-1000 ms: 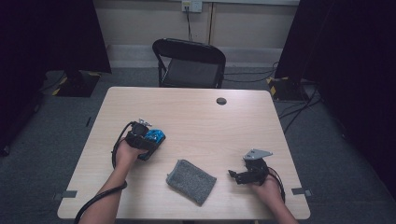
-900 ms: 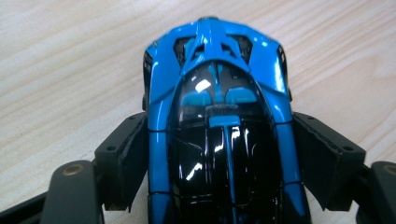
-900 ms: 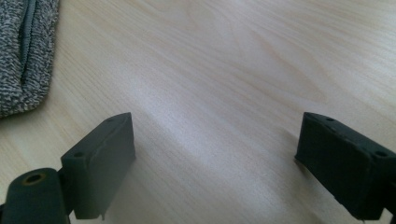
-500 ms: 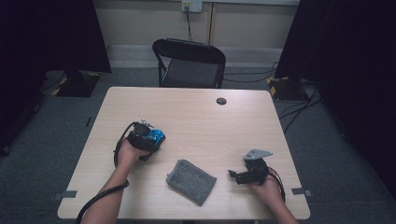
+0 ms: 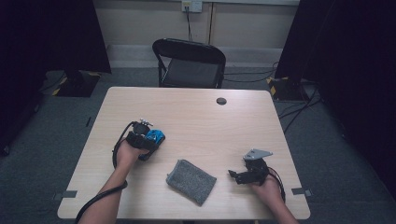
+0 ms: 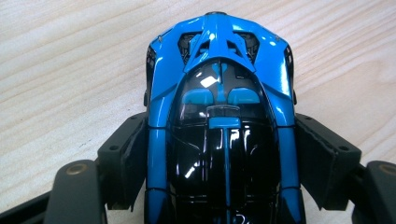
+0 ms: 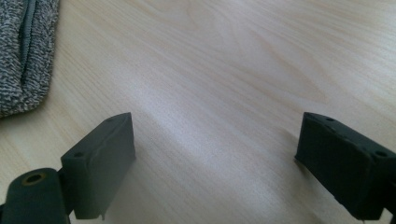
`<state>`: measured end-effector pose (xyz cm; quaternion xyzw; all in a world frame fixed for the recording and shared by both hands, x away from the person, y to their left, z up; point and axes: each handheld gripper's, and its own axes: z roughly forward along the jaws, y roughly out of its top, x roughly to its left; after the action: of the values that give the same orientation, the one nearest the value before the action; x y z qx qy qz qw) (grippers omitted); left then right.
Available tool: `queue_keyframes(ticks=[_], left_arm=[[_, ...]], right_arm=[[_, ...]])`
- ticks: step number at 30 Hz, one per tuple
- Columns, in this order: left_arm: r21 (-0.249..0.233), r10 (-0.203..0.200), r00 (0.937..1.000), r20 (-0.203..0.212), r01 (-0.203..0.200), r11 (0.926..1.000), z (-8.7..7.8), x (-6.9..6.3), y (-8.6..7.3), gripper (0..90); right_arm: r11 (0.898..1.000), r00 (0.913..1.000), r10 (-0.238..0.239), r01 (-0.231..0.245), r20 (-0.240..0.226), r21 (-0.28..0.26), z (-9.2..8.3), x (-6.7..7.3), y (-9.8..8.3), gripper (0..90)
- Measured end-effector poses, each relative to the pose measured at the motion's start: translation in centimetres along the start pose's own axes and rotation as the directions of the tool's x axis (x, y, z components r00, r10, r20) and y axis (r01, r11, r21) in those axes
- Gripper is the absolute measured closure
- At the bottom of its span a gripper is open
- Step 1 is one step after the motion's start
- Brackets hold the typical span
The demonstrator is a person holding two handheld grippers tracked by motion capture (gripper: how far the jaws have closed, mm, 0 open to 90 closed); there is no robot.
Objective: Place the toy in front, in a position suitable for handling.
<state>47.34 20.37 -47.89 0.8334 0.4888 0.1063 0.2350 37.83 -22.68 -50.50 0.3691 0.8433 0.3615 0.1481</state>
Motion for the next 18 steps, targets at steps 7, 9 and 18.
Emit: queue_keyframes(ticks=[7, 9, 18], left_arm=[[-0.008, 0.023, 0.9997, -0.012, -0.023, 0.9997, -1.0, -0.3, 0.6, 27.1], [-0.005, 0.027, 0.9996, -0.011, -0.027, 0.9996, -1.3, -0.3, 1.0, 27.1], [-0.009, 0.047, 0.9988, -0.009, -0.048, 0.9988, -1.5, -0.7, 1.3, 27.2]], right_arm=[[1.000, 1.0000, 0.001, -0.001, 0.000, 0.000, 0.0, 0.0, 0.0, 10.6], [1.000, 1.0000, 0.001, -0.001, 0.000, 0.000, 0.0, 0.0, 0.0, 10.6], [1.000, 1.0000, 0.001, -0.001, 0.001, -0.001, 0.0, 0.0, 0.0, 10.6]])
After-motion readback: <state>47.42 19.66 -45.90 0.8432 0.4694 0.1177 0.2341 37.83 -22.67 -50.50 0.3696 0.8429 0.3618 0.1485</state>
